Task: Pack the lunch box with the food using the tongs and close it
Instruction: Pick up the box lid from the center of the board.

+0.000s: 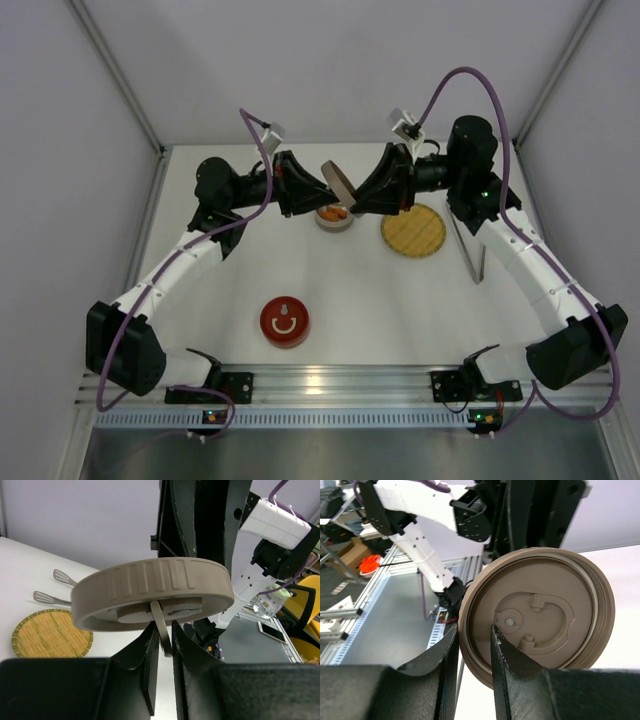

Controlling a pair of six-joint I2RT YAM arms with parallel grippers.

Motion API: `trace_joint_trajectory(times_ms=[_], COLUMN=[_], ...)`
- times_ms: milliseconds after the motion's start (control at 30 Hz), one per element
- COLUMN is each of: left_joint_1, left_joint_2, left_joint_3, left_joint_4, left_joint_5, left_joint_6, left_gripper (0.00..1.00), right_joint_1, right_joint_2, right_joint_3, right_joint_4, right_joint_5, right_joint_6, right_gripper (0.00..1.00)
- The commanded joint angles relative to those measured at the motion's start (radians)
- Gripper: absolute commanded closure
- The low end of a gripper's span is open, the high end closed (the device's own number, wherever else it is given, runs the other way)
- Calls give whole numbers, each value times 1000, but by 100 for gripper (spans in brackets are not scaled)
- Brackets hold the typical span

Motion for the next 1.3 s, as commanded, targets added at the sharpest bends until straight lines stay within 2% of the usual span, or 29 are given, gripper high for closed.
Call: trace_joint_trajectory(times_ms=[0,100,233,367,433,467,500,567,600,633,667,733,800,900,1033,1133,1167,1267], left_joint_1=[-23,-24,-24,-24,-24,-24,-21,-12,6,14,29,48,78,100,103,109,115,126], left_joint_2=[-5,-3,-5,-6,-6,-8,-8,1,9,13,32,50,56,41,32,29,17,1], left_joint_3=[2,6,13,36,45,49,59,95,108,152,186,236,224,114,-39,-128,-148,-229], left_joint_4=[29,28,10,-108,-142,-206,-257,-410,-479,-572,-757,-854,-902,-844,-651,-555,-535,-535], left_joint_5=[43,56,53,34,17,5,-9,-58,-85,-192,-238,-332,-343,-336,-277,-244,-251,-271], left_joint_6=[-18,-26,-33,-7,-10,-9,-6,-9,-20,-27,-18,-52,-111,-332,-553,-702,-733,-851], left_gripper=[81,85,98,100,100,100,100,100,100,100,100,100,100,100,100,100,100,100], right_joint_1=[11,11,10,9,6,4,0,-34,-61,-77,-100,-112,-111,-109,-59,50,84,185], right_joint_2=[-3,0,2,2,5,7,7,14,16,11,-9,-45,-108,-150,-194,-201,-197,-150], right_joint_3=[61,62,64,74,94,102,120,157,168,174,168,142,79,61,41,10,-4,-5], right_joint_4=[24,2,-9,-61,-140,-175,-247,-321,-387,-410,-421,-418,-401,-442,-539,-538,-529,-515], right_joint_5=[54,69,77,101,162,197,290,430,473,524,608,702,803,836,837,897,935,933], right_joint_6=[-51,-68,-76,-126,-163,-209,-228,-318,-347,-395,-419,-510,-574,-680,-844,-883,-887,-886], right_gripper=[100,100,100,100,76,60,39,22,21,20,19,17,14,12,14,25,35,47])
